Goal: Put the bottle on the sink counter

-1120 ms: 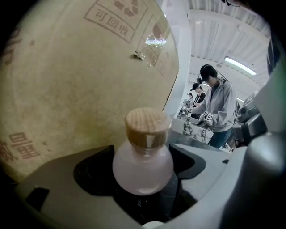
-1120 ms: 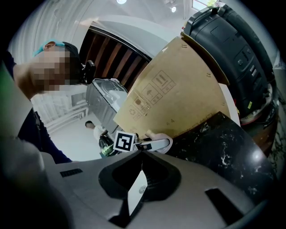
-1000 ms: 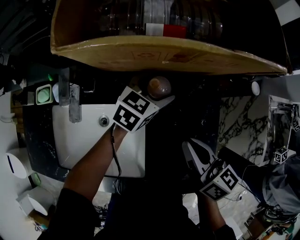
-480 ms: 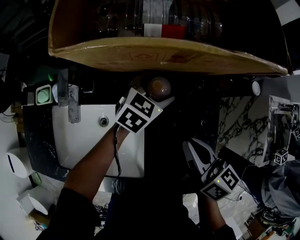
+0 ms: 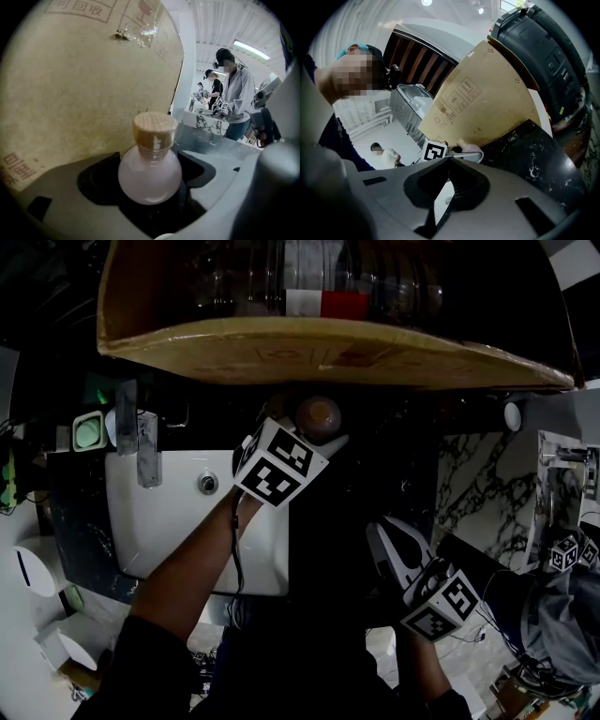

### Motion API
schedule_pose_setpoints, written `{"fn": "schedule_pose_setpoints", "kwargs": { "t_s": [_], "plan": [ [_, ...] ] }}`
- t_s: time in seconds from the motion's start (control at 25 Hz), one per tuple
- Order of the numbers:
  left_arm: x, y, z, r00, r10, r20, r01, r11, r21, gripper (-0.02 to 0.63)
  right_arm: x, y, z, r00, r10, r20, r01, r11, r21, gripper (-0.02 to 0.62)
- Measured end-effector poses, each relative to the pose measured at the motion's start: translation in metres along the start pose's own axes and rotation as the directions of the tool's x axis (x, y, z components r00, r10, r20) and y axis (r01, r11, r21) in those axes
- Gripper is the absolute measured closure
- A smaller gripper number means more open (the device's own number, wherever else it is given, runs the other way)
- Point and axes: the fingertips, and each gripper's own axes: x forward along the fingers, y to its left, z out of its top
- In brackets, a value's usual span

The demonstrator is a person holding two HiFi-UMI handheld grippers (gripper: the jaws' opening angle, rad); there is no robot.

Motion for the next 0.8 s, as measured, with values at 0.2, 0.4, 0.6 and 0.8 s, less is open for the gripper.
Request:
{"fn": "schedule_pose_setpoints", "kwargs": {
  "t_s": [0.2, 0.4, 0.6, 0.8],
  "plan": [
    [0.0011, 0.0001, 0.0011, 1.000, 0.003, 0.003, -0.003, 1.000, 0.007, 0.219, 0.0004, -0.0001, 0.0005, 1.000, 0.002, -0.002, -0.002, 1.000, -0.001, 0.569],
    [0.0012, 0.0008, 0.0016, 1.000, 0.010, 0.007, -0.010, 1.000, 0.007, 0.218, 0.0060, 0.0078, 0.0055, 1.000, 0.014, 0.017, -0.015, 1.000, 0.024, 0.569],
    [0.0014, 0.0004, 0.0014, 1.000, 0.012, 0.009, -0.012, 1.000, 0.004, 0.218, 0.0036, 0.0080, 0.0036, 1.000, 0.012, 0.011, -0.013, 1.000, 0.015, 0.569],
    [0.0012, 0.0009, 0.0012, 1.000, 0.015, 0.008, -0.015, 1.000, 0.004, 0.218, -0.0001, 0.0076, 0.0002, 1.000, 0.007, -0.001, -0.007, 1.000, -0.004, 0.569]
  ]
}}
